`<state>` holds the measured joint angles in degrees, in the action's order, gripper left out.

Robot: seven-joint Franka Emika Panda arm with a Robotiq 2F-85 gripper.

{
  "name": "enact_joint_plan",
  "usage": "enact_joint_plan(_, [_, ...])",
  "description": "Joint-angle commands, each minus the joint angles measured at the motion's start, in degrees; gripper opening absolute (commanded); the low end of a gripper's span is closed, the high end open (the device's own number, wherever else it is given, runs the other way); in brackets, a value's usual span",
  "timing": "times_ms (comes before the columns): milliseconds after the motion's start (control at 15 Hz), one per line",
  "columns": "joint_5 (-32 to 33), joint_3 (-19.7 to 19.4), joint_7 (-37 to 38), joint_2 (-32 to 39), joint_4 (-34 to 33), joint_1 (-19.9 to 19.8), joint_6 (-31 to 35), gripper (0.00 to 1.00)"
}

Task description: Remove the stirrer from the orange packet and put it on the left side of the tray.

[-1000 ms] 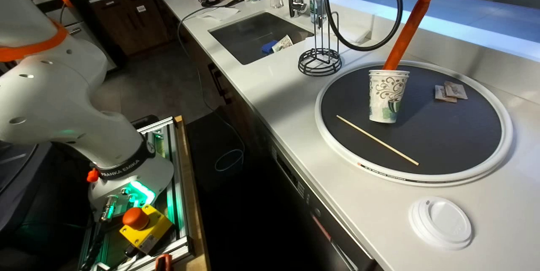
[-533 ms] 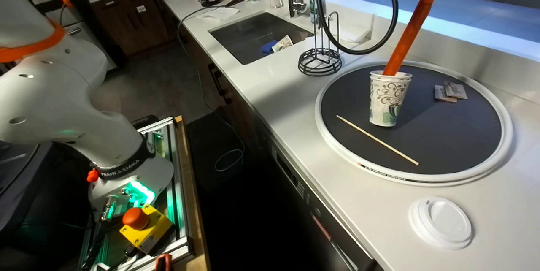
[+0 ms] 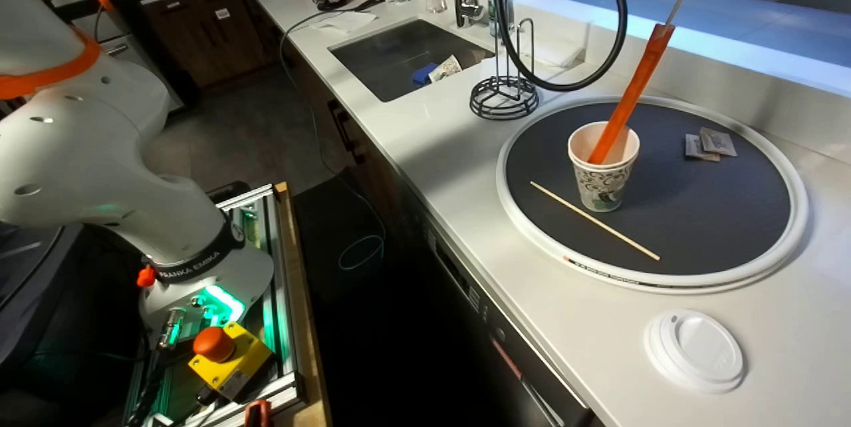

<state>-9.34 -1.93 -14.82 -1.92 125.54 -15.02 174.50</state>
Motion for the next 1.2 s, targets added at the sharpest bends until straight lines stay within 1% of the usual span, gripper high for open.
enact_joint_plan(0, [-0.53, -0.29, -1.14, -1.6, 2.36, 0.02, 1.05, 0.02])
enact_joint_plan(200, [0.01, -0.5, -0.79, -2.38, 2.93, -0.15, 1.59, 0.02])
enact_joint_plan(333, [-1.19, -0.55, -1.82, -3.68, 3.22, 0.34, 1.12, 0.02])
enact_joint_plan(400, [1.5, -0.62, 0.07, -4.09, 3.42, -0.66, 2.15, 0.02])
enact_joint_plan(467, [-0.46, -0.85, -0.99, -4.93, 3.23, -0.12, 1.5, 0.02])
enact_joint_plan(533, [1.52, -0.83, 0.81, -5.52, 3.34, -1.09, 2.17, 0.02])
enact_joint_plan(733, [2.3, -0.81, 0.82, -8.13, 3.11, -1.97, 2.14, 0.02])
enact_joint_plan(800, [5.67, -3.87, 3.05, -8.16, 2.77, 0.44, 1.73, 0.02])
enact_joint_plan(867, [7.0, 0.05, 3.91, -7.86, 2.83, -4.53, 4.07, 0.02])
enact_joint_plan(933, [6.34, -4.41, 4.6, -8.87, 2.44, 0.7, 2.36, 0.02])
enact_joint_plan(1000, [7.29, -0.65, 5.37, -8.42, 2.58, -4.06, 4.3, 0.02])
enact_joint_plan(1067, [7.19, -4.59, 6.02, -9.15, 2.38, 0.45, 3.96, 0.02])
enact_joint_plan(1133, [2.51, -2.99, 4.05, -9.83, 2.44, 0.0, 4.08, 0.02])
